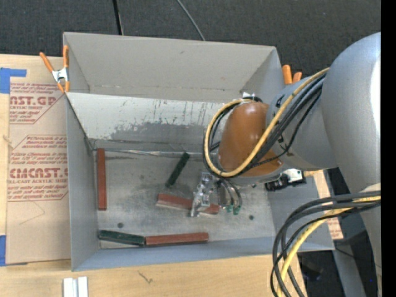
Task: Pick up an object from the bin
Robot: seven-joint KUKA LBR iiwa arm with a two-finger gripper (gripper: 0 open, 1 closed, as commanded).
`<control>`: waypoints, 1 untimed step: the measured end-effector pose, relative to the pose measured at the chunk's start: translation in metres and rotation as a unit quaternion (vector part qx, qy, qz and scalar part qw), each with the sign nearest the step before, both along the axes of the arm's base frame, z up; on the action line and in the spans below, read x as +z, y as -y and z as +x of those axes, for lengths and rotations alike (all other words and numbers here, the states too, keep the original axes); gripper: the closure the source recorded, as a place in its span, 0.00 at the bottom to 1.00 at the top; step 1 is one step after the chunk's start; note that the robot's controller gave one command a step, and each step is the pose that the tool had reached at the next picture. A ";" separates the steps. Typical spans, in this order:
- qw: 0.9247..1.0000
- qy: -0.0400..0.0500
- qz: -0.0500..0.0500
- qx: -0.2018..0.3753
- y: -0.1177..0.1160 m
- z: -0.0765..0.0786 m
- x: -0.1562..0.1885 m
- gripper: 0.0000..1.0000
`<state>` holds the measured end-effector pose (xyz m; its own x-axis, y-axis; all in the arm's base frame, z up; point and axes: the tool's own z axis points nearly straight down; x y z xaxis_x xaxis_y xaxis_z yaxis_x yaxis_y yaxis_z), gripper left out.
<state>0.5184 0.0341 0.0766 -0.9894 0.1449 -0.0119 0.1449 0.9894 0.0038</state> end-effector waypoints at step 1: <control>1.000 -0.005 -0.001 0.006 -0.011 -0.019 0.141 1.00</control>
Offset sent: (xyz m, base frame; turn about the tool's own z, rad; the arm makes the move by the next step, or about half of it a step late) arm 0.0000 0.0000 0.0000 0.0000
